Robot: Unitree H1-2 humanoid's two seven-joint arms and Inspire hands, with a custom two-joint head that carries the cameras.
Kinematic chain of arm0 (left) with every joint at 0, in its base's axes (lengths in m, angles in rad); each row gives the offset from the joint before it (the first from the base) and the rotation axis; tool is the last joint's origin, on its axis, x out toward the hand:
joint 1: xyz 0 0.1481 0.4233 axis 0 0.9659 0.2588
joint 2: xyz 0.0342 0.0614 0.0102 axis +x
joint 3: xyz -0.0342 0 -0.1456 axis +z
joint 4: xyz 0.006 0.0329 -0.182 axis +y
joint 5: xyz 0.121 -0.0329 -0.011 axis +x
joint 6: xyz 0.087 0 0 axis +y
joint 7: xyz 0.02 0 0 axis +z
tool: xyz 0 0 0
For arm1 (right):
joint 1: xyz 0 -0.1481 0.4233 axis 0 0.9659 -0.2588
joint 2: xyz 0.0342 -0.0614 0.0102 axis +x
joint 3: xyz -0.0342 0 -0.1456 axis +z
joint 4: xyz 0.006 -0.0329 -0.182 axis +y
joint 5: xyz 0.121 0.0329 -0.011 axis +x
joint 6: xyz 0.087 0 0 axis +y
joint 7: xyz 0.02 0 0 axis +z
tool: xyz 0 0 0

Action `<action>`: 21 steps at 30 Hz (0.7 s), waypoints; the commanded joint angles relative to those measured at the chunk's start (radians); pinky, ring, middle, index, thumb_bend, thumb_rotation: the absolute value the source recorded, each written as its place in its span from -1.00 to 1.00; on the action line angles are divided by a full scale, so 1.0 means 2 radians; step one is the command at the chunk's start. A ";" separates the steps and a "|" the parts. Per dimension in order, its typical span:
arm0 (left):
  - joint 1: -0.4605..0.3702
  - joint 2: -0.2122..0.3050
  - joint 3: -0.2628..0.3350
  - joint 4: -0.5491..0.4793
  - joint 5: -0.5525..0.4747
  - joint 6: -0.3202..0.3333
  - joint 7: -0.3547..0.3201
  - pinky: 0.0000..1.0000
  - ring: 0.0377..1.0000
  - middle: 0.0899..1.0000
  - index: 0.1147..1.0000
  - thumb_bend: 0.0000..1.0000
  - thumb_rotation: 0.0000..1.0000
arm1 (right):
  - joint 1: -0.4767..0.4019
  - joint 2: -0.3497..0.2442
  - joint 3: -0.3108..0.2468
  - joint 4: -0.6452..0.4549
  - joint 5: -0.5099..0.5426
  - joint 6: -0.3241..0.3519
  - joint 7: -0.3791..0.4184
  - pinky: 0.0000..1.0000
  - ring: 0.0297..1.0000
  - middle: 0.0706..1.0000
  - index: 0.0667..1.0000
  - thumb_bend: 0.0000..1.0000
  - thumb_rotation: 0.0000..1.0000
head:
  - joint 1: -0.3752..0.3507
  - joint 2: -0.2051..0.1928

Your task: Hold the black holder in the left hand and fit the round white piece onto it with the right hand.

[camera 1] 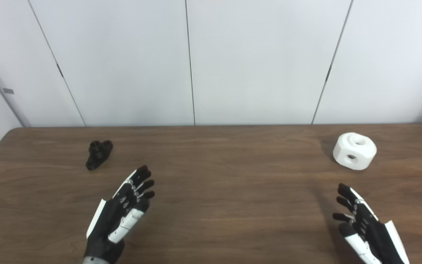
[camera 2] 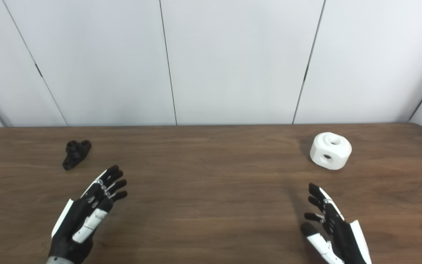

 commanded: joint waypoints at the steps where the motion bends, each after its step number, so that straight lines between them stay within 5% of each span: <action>1: -0.010 0.007 0.001 0.000 0.001 -0.031 -0.005 0.67 0.78 0.84 0.83 0.79 0.17 | -0.006 0.001 0.000 -0.007 -0.004 -0.029 -0.006 0.47 0.77 0.82 0.78 0.74 0.71 | 0.002 -0.002; 14: -0.007 0.008 -0.001 0.001 0.012 -0.037 -0.004 0.59 0.72 0.78 0.83 0.81 0.12 | -0.005 0.002 -0.001 0.007 0.001 -0.042 -0.007 0.50 0.78 0.84 0.79 0.69 0.71 | 0.017 -0.022; 21: -0.004 -0.004 -0.004 -0.006 0.025 -0.049 0.004 0.45 0.68 0.76 0.81 0.81 0.05 | -0.001 -0.005 -0.005 0.016 0.017 -0.053 -0.002 0.59 0.82 0.84 0.80 0.69 0.71 | 0.058 -0.039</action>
